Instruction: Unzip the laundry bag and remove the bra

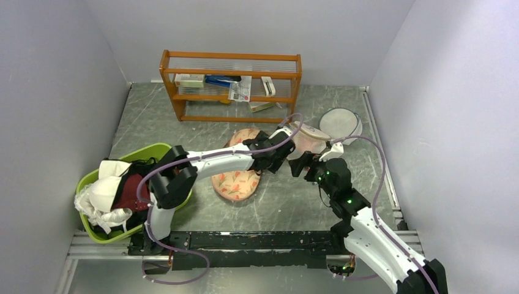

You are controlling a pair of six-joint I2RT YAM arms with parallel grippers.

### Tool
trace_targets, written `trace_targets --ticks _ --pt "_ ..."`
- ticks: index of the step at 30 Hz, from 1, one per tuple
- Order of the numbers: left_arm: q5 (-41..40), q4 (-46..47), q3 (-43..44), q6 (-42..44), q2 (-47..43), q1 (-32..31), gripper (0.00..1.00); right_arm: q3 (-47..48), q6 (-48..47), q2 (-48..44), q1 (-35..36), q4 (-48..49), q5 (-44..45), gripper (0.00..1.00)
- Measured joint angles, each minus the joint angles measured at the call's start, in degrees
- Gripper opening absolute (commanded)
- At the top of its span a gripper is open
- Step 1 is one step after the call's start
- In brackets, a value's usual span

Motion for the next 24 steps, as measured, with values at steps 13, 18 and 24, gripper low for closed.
trace_targets --ticks 13,18,24 --pt "-4.9 6.2 6.5 6.2 11.3 0.7 0.51 -0.6 -1.1 -7.5 -0.3 -6.3 7.4 0.92" --pt "-2.9 8.4 3.4 7.3 9.4 1.8 0.12 -0.6 -1.2 -6.5 -0.3 -6.3 7.6 0.92" --pt "2.2 7.7 -2.3 9.4 0.4 2.6 0.07 -1.2 -2.2 -3.3 -0.3 -5.3 6.0 0.9"
